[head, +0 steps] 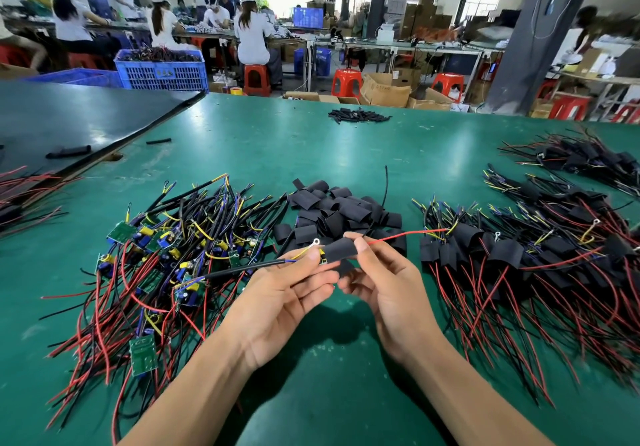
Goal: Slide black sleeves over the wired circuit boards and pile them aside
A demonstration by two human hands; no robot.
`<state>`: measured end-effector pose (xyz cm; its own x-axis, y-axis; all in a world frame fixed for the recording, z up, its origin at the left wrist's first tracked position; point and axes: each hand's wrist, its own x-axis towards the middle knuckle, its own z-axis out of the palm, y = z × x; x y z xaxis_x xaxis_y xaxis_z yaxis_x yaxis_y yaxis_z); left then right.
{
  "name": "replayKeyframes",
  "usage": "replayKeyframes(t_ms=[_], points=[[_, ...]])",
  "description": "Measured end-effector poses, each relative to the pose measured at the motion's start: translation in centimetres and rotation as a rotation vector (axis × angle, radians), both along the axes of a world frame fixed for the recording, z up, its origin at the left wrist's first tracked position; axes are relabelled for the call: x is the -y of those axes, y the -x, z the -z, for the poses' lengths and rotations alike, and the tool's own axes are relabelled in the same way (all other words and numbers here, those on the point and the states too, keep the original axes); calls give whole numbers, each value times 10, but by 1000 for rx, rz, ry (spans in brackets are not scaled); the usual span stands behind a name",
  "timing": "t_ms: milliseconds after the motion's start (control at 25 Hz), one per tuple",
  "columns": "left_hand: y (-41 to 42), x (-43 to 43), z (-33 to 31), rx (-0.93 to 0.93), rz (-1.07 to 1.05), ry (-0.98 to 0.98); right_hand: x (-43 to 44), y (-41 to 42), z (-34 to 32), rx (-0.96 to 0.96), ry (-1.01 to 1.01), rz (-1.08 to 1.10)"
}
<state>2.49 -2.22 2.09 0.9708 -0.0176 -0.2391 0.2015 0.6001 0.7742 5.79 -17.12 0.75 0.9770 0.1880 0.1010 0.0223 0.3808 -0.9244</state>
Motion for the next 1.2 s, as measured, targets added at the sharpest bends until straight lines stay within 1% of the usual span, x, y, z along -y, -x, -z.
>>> replayKeyframes(t_ms=[240, 360, 520, 640, 840, 1040, 1200], points=[[1, 3, 1, 49, -90, -45, -5, 6, 0, 85, 65, 83], [0, 5, 2, 55, -89, -30, -5, 6, 0, 66, 70, 78], [0, 1, -1, -4, -33, -18, 0, 3, -3, 50, 79, 54], [0, -4, -3, -16, -17, 16, 2, 2, -4, 41, 70, 28], [1, -4, -1, -3, -54, -54, 0, 4, -2, 37, 88, -12], [0, -5, 2, 12, -82, -57, -1, 5, -1, 37, 85, -35], [-4, -3, 6, 77, -152, -116, 0, 3, 0, -15, 71, -29]])
